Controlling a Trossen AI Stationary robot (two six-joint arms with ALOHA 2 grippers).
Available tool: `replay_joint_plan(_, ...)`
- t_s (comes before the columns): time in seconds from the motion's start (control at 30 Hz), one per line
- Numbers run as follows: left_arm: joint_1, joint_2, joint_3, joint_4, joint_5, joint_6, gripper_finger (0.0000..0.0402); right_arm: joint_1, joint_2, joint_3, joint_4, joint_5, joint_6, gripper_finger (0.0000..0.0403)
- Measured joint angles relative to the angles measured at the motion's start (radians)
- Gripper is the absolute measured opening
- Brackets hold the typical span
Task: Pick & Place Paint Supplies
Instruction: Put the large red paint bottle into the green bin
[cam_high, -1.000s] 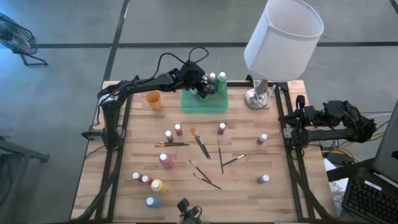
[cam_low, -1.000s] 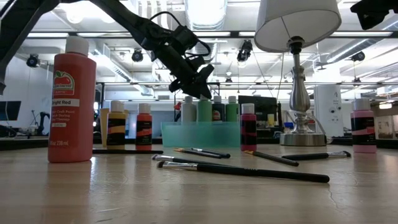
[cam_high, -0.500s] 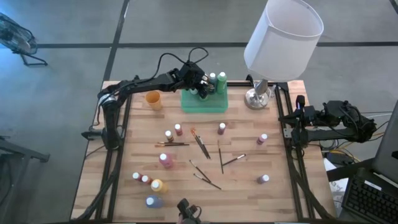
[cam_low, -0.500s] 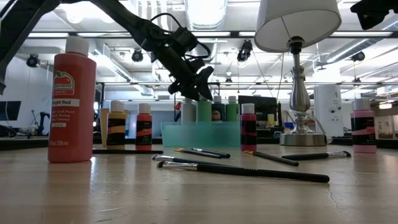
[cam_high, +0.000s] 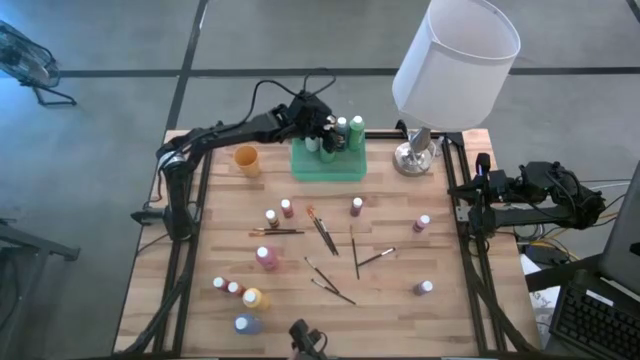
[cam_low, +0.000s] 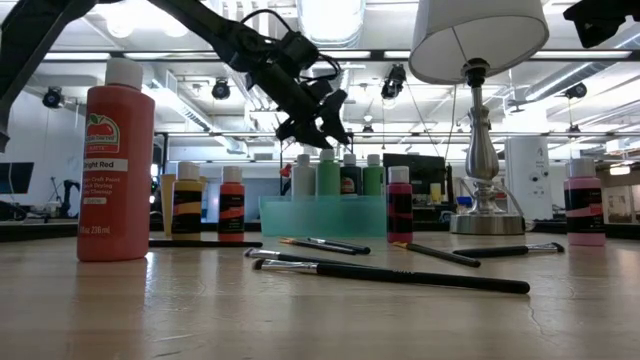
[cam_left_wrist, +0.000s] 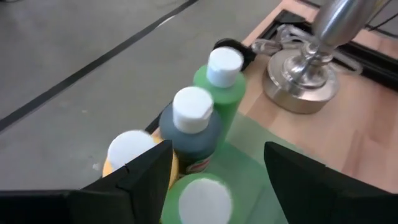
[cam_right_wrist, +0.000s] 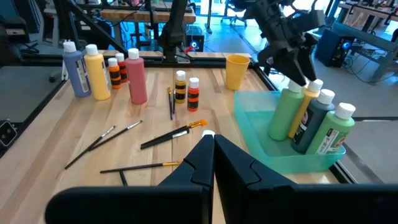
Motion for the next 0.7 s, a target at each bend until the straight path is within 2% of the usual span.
replay_joint_plan(0.23,-0.008,0.000,0.077,-0.067,0.076,-0.011,0.0259,0.000,0.000,0.000,0.000,0.000,0.000,0.0008)
replay_joint_plan(0.7,-0.096,-0.002,0.198,-0.087,0.077,0.008,0.0259,0.000,0.000,0.000,0.000,0.000,0.000,0.0008)
